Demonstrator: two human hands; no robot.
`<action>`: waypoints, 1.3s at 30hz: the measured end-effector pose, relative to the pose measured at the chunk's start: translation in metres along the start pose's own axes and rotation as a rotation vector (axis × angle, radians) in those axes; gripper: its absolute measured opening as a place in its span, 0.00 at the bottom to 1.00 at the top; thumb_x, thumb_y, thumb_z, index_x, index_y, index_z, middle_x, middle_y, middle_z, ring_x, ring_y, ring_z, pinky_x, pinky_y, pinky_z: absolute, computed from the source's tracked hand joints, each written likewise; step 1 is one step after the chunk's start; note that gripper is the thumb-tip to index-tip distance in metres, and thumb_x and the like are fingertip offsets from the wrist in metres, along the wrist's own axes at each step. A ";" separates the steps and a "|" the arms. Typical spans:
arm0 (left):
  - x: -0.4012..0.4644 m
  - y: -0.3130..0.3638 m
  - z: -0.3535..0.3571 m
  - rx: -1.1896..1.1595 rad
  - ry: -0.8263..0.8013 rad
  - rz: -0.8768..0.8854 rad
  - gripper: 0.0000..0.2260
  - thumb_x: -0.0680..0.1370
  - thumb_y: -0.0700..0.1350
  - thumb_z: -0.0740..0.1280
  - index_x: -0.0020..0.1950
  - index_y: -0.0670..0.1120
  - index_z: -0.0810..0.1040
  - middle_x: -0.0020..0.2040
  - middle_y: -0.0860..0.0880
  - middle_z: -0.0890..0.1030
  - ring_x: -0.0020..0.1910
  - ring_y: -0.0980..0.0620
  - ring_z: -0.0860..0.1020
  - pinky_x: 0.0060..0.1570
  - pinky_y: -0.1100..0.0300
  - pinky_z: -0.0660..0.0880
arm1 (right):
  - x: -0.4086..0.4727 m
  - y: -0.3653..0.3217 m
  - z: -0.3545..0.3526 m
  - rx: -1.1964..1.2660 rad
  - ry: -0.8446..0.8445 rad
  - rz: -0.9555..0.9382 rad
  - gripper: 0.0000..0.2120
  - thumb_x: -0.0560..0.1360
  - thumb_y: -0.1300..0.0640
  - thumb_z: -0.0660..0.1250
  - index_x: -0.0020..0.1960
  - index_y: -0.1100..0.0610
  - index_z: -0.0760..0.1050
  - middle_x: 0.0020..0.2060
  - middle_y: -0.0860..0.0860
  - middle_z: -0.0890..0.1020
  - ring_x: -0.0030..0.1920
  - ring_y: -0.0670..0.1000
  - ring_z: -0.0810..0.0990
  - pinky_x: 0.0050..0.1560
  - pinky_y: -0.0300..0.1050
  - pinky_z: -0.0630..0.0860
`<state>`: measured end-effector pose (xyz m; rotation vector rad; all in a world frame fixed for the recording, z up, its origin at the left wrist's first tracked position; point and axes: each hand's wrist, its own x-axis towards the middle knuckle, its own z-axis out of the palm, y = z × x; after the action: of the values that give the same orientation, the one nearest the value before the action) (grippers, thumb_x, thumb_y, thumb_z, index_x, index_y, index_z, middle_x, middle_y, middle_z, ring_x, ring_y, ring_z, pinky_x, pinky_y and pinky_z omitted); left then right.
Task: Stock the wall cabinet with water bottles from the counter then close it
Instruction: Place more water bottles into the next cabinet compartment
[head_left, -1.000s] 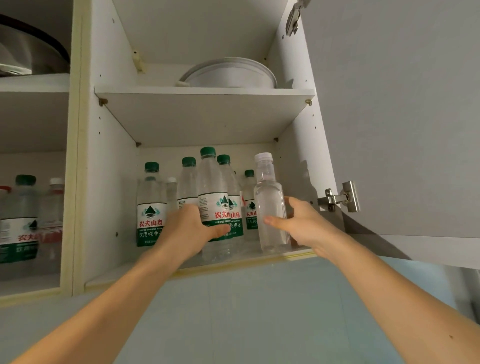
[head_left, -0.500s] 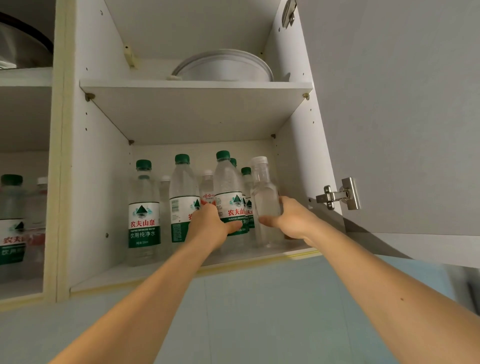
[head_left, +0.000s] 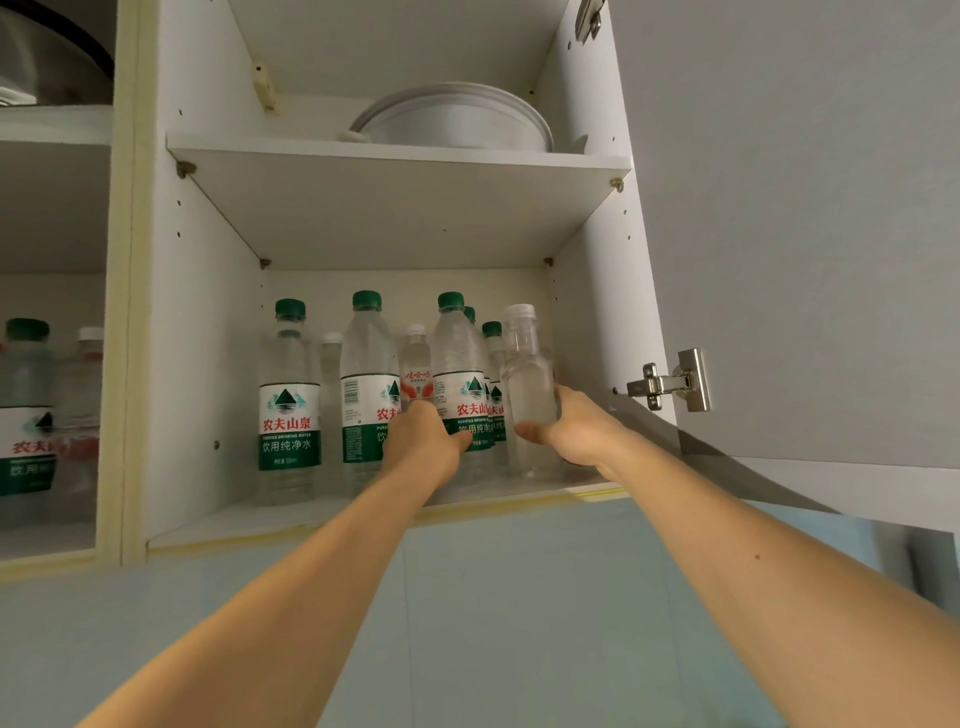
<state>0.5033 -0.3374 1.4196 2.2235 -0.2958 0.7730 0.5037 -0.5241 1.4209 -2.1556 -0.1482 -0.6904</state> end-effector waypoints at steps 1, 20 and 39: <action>-0.004 -0.001 -0.005 -0.018 0.011 0.004 0.16 0.78 0.49 0.72 0.61 0.42 0.77 0.52 0.48 0.81 0.48 0.48 0.81 0.43 0.58 0.75 | -0.003 -0.001 0.000 -0.049 -0.010 -0.002 0.28 0.77 0.49 0.73 0.73 0.52 0.70 0.66 0.52 0.79 0.65 0.56 0.77 0.69 0.56 0.72; -0.144 -0.105 -0.126 -0.399 0.194 0.102 0.15 0.81 0.60 0.63 0.46 0.50 0.81 0.41 0.53 0.85 0.44 0.54 0.84 0.50 0.51 0.82 | -0.193 -0.046 0.131 -0.026 0.390 -0.529 0.08 0.77 0.59 0.67 0.54 0.61 0.81 0.54 0.54 0.77 0.59 0.56 0.71 0.58 0.29 0.61; -0.482 -0.468 -0.086 0.044 -0.342 -0.799 0.14 0.81 0.55 0.66 0.59 0.46 0.79 0.51 0.53 0.81 0.51 0.52 0.80 0.46 0.62 0.73 | -0.489 0.088 0.415 0.096 -0.613 0.299 0.13 0.79 0.51 0.67 0.63 0.52 0.78 0.57 0.47 0.79 0.53 0.45 0.78 0.53 0.38 0.72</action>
<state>0.2849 0.0362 0.8989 2.2329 0.4403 -0.0322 0.2983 -0.1995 0.8991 -2.1706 -0.1712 0.1574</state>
